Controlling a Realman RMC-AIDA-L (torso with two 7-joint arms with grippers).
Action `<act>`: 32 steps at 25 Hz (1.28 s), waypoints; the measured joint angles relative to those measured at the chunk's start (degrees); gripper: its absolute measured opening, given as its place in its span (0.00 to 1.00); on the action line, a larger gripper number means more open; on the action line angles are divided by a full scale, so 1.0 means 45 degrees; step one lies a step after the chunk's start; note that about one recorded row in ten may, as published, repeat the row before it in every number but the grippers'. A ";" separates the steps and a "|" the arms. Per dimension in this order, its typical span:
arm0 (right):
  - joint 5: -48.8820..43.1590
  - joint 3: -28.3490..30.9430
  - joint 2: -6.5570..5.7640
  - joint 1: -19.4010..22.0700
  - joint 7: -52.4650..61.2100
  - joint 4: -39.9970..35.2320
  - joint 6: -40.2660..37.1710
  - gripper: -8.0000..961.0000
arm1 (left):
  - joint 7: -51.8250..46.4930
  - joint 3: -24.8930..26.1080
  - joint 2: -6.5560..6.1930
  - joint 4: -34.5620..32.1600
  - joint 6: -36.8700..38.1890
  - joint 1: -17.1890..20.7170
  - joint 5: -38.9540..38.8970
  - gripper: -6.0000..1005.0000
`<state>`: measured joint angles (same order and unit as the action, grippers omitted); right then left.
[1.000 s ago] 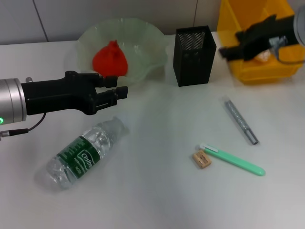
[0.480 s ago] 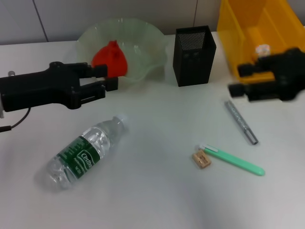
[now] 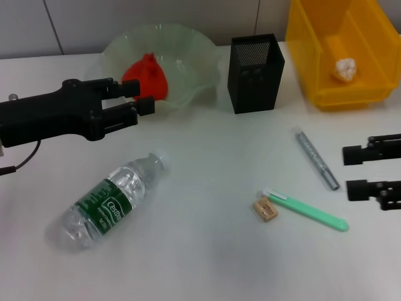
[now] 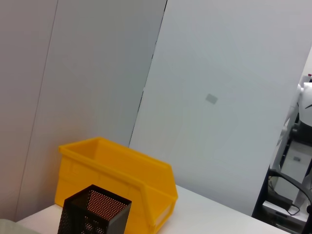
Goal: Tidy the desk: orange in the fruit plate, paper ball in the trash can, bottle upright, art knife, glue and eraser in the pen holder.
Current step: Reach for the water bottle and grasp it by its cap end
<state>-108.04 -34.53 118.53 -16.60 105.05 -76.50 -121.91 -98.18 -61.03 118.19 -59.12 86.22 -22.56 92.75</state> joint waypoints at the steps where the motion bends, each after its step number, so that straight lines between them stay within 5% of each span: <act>1: 0.0002 0.0168 0.0002 0.0021 -0.0073 0.0098 -0.0088 0.65 | 0.0000 0.0003 0.0002 0.0002 0.0002 -0.0002 -0.0004 0.49; 19: -0.0584 0.0829 -0.0077 0.0196 -0.0857 0.1194 0.0008 0.65 | -0.0228 -0.0173 0.0032 0.0931 -0.1721 -0.0113 0.0349 0.49; 27: -0.3250 0.0859 -0.0246 0.0012 -0.0950 0.1152 0.1318 0.65 | -0.0774 -0.1526 0.0075 -0.1187 -0.2345 -0.0217 0.2354 0.53; 32: -0.3471 0.0857 -0.0300 0.0046 -0.0973 0.1289 0.1605 0.65 | -0.3008 -0.3254 0.0067 -0.2892 -0.2982 -0.0781 0.5437 0.56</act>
<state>-123.65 -30.68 117.18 -16.40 100.67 -70.70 -114.69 -111.72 -75.67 118.49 -72.13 72.80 -26.08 117.22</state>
